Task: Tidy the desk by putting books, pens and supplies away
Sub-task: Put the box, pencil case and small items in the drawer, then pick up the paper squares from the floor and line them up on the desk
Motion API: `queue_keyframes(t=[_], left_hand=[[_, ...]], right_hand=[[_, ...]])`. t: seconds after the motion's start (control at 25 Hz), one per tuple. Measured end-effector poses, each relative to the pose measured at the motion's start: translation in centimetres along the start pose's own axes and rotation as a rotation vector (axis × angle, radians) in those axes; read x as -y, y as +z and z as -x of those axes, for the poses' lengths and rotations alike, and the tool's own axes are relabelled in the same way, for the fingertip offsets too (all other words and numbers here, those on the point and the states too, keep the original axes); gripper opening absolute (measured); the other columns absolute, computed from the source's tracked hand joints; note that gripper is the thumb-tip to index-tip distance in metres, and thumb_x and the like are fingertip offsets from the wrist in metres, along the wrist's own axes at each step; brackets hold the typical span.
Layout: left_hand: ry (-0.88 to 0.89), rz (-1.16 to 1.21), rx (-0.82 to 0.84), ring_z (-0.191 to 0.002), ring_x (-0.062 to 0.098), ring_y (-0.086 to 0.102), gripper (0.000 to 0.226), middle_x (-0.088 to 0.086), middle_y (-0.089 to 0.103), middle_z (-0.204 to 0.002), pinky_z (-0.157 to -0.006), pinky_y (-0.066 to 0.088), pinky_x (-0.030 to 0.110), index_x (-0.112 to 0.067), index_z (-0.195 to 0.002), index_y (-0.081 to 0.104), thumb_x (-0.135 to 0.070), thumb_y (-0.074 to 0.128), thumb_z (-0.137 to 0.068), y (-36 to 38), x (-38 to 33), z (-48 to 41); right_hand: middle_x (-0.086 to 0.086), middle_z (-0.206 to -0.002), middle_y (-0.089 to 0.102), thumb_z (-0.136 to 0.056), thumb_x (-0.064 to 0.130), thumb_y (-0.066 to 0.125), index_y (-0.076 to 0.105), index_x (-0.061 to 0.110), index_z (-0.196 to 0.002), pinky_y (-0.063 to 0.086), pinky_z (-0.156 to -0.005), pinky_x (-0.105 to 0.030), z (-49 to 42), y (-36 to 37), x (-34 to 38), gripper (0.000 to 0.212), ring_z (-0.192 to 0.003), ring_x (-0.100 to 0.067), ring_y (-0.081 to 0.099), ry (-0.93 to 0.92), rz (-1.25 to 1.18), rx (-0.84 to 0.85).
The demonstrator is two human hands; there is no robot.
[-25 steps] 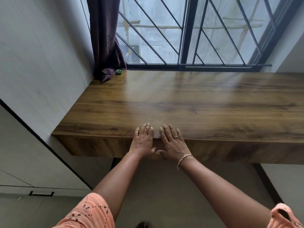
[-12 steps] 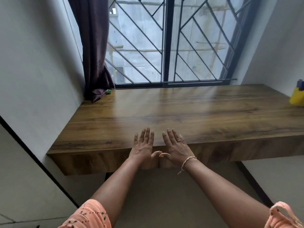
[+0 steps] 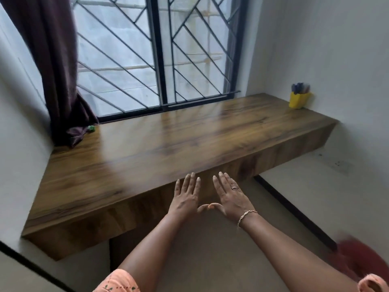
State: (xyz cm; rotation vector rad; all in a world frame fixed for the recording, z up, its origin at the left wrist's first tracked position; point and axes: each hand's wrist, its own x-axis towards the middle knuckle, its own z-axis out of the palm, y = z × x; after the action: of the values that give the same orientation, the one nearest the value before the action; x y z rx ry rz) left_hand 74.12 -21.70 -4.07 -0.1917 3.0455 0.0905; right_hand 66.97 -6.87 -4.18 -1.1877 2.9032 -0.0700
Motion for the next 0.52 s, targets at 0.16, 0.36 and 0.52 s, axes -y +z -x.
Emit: queue_keyframes(t=[0.16,0.36,0.52], left_hand=[[0.139,-0.001,0.003,-0.144,0.024,-0.021,0.089,0.01,-0.02,-0.156,-0.118,-0.011,0.044,-0.011,-0.149,-0.01,-0.064,0.03,-0.09,1.6,-3.8,0.6],[0.345,0.038,0.051,-0.143,0.021,-0.022,0.092,0.008,-0.02,-0.156,-0.116,-0.014,0.042,-0.012,-0.149,-0.008,-0.066,0.033,-0.088,3.6,-11.5,1.4],[0.512,0.019,0.082,-0.143,0.022,-0.021,0.089,0.01,-0.02,-0.156,-0.116,-0.013,0.043,-0.011,-0.15,-0.007,-0.062,0.034,-0.09,4.6,-17.7,3.0]], right_hand=[[-0.017,-0.123,0.062,-0.076,0.065,0.022,0.045,0.008,-0.126,0.051,-0.088,-0.039,5.9,1.9,-1.3,0.079,-0.114,-0.028,0.06,0.169,0.028,-0.002],[-0.016,-0.121,0.063,-0.083,0.067,0.008,0.054,0.008,-0.123,0.051,-0.088,-0.039,15.1,2.6,-5.1,0.085,-0.112,-0.027,0.061,0.457,0.035,0.018],[-0.016,-0.119,0.064,-0.075,0.063,0.024,0.063,0.008,-0.118,0.052,-0.086,-0.038,22.8,2.6,-7.6,0.08,-0.11,-0.027,0.062,0.638,0.021,0.06]])
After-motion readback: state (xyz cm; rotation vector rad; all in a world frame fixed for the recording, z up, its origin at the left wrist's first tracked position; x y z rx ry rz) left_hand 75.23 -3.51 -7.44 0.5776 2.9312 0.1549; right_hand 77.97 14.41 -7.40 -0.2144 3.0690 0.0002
